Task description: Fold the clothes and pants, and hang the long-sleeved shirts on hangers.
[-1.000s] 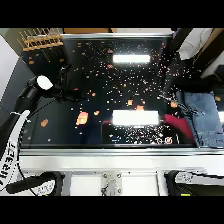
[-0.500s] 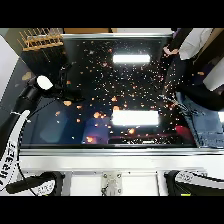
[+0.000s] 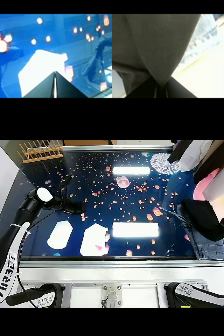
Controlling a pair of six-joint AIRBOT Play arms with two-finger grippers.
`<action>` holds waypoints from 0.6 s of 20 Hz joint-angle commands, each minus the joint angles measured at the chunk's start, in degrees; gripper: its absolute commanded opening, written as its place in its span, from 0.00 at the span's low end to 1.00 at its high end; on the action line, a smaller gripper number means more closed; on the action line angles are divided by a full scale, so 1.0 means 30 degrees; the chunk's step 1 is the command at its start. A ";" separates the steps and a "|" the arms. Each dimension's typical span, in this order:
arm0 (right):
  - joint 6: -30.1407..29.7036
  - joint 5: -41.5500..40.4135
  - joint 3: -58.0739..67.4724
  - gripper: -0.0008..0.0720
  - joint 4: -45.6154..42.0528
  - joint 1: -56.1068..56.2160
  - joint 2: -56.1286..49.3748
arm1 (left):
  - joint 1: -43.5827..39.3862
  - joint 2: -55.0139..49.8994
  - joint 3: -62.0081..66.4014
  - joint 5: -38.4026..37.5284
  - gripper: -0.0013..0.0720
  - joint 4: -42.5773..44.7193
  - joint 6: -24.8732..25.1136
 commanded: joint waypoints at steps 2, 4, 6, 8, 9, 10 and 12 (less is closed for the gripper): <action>0.0189 -0.0080 -0.0714 0.03 -0.0619 -0.0007 0.0066 | -0.0007 0.0000 -0.0007 0.0000 0.03 0.0015 -0.0007; 0.0197 -0.0051 -0.0714 0.03 -0.0962 -0.0007 0.0066 | -0.0007 0.0000 0.0000 0.0000 0.03 0.0015 0.0000; 0.0204 0.0095 -0.0721 0.03 -0.1093 -0.0007 0.0066 | -0.0007 0.0000 0.0000 0.0000 0.03 0.0015 0.0000; 0.0197 0.0146 -0.0721 0.03 -0.1209 -0.0007 0.0066 | -0.0007 0.0000 0.0000 0.0000 0.03 0.0015 -0.0007; 0.0189 0.0160 -0.0721 0.04 -0.1239 -0.0007 0.0066 | -0.0007 0.0000 -0.0007 0.0000 0.03 0.0015 -0.0007; 0.0189 0.0248 -0.0721 0.04 -0.1239 -0.0007 0.0066 | -0.0007 0.0000 -0.0007 0.0000 0.03 0.0015 -0.0007; 0.0197 0.0306 -0.0721 0.04 -0.1231 -0.0007 0.0073 | -0.0007 0.0000 0.0000 -0.0007 0.03 0.0015 -0.0007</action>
